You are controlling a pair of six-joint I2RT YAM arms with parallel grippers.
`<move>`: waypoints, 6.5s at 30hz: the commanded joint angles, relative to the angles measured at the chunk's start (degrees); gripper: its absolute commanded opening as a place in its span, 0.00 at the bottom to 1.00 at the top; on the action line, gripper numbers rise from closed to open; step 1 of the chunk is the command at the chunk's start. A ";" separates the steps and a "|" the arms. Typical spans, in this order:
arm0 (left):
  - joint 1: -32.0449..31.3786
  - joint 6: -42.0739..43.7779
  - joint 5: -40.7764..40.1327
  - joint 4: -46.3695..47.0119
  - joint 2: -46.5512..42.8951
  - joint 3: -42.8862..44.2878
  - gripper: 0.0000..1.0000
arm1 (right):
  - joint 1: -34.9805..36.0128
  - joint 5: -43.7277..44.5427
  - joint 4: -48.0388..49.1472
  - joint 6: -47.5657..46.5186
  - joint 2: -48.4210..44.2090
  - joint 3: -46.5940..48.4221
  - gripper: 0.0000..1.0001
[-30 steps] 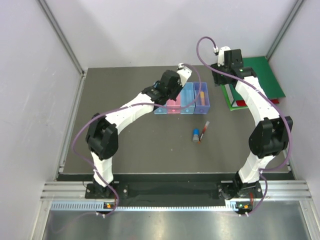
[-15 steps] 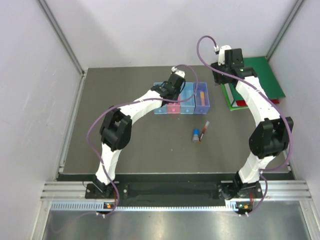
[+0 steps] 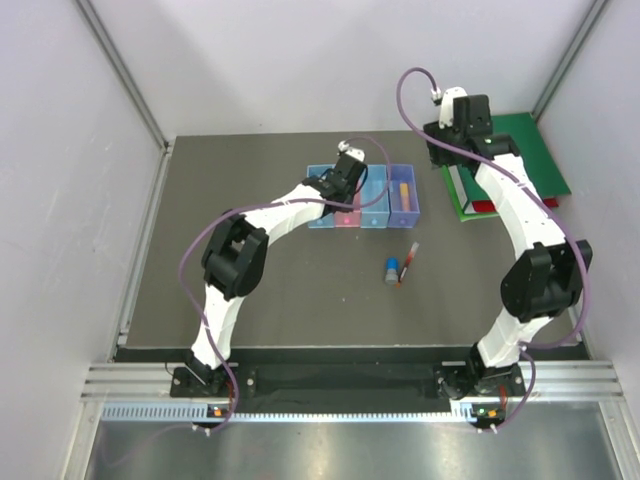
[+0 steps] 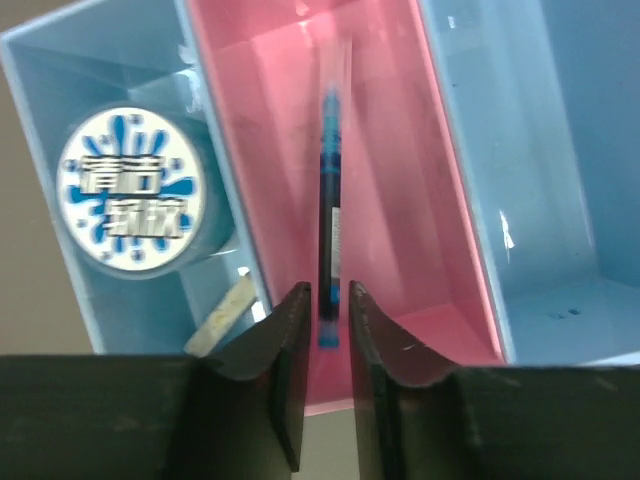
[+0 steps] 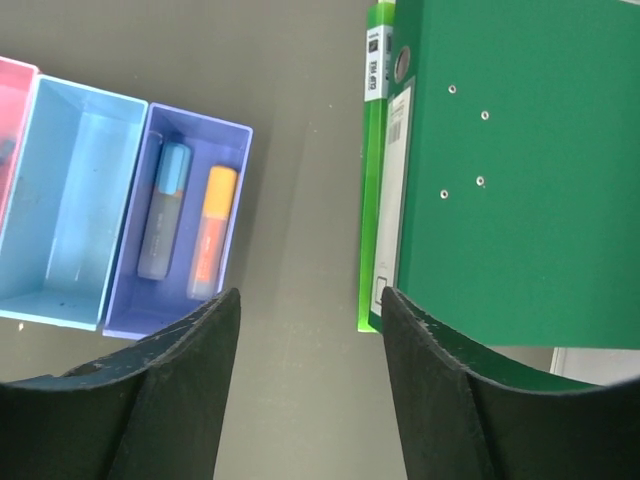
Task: Sort the stationery into containers
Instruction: Place the pen in the storage box, then pick up the pen from the center of the board, then place the pen in the storage box, then pick up the stationery from the center of the board.
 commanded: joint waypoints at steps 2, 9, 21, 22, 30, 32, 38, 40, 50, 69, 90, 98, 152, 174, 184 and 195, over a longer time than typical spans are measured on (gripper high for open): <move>0.01 3.40 1.16 6.44 -1.81 -3.71 0.39 | -0.22 -2.63 0.23 1.70 -4.87 -2.04 0.63; 0.09 8.58 2.39 10.13 -4.71 -4.94 0.75 | 0.22 -9.83 -1.17 7.58 -8.73 -12.83 0.68; 0.09 24.76 9.15 21.83 -17.19 -12.50 0.79 | 0.92 -15.20 1.37 13.56 -7.96 -28.84 0.68; 0.09 25.55 9.33 21.92 -17.81 -13.02 0.79 | 1.01 -15.29 1.46 13.65 -7.51 -29.11 0.67; 0.01 34.25 11.00 24.47 -26.68 -20.05 0.80 | 1.98 -14.41 3.22 15.67 -1.90 -30.70 0.65; 0.01 36.27 10.83 24.55 -27.91 -20.85 0.81 | 1.98 -13.80 3.66 16.20 0.39 -30.43 0.64; 0.01 40.93 9.95 24.38 -31.78 -22.43 0.82 | 3.21 -12.40 4.98 18.13 3.03 -30.87 0.60; 0.01 42.33 9.60 24.64 -32.58 -22.61 0.82 | 4.17 -12.04 4.89 18.66 3.47 -31.22 0.59; 0.01 45.42 8.72 26.84 -32.84 -21.47 0.84 | 6.81 -8.70 6.30 21.29 4.44 -35.53 0.41; 0.01 46.47 8.37 27.89 -34.42 -22.78 0.84 | 7.87 -4.75 5.95 20.77 5.68 -31.93 0.00; 0.01 44.98 8.28 28.60 -35.65 -26.30 0.85 | 13.40 -3.07 4.01 14.71 -10.67 -27.45 0.00; 0.01 42.00 2.83 29.29 -37.49 -29.10 0.98 | 14.81 -2.72 6.47 14.97 -6.46 -18.84 0.00; 0.71 51.92 -20.82 51.45 -48.58 -45.02 0.99 | 15.60 -17.75 16.41 21.48 28.70 16.06 0.47; 0.71 51.48 -7.99 42.93 -57.89 -50.91 0.99 | 15.25 -30.14 -12.94 -1.72 3.65 -3.18 0.49; 0.71 51.74 -5.17 40.46 -58.33 -48.72 0.99 | 14.90 -18.81 -18.83 -4.89 6.99 -5.38 0.47; 0.62 52.27 -3.68 39.41 -58.42 -47.04 0.99 | 14.90 -17.04 -21.03 -4.80 10.42 -11.27 0.50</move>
